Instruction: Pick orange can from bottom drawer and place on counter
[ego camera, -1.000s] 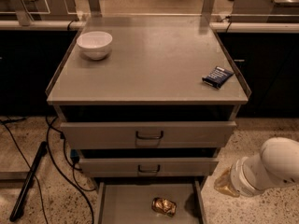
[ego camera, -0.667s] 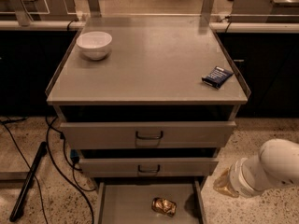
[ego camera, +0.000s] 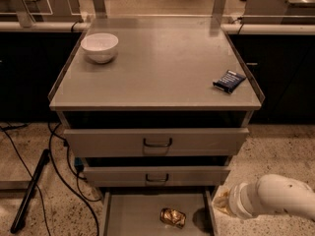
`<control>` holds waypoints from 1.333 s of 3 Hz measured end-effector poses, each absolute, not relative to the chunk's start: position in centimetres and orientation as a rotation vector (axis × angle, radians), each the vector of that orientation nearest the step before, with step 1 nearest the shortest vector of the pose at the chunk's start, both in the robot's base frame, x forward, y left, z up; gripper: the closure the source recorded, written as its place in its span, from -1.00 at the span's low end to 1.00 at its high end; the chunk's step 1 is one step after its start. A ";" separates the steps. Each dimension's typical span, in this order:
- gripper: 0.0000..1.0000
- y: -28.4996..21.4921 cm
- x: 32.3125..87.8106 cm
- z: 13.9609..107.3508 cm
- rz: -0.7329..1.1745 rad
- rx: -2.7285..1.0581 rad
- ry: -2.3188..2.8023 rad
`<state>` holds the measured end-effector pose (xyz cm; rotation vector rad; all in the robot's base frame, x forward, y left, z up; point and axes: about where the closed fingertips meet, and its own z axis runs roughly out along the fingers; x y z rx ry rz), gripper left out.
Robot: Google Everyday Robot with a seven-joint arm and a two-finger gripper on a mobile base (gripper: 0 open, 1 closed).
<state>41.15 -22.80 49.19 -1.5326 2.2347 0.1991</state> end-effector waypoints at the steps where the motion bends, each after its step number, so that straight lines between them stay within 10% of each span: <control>1: 1.00 -21.9 42.3 42.8 0.242 -1.487 2.216; 4: 1.00 -20.9 41.2 36.9 0.302 -1.454 2.225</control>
Offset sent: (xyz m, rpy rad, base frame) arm 0.0103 0.0071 -0.0528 0.0412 -0.0117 -0.0119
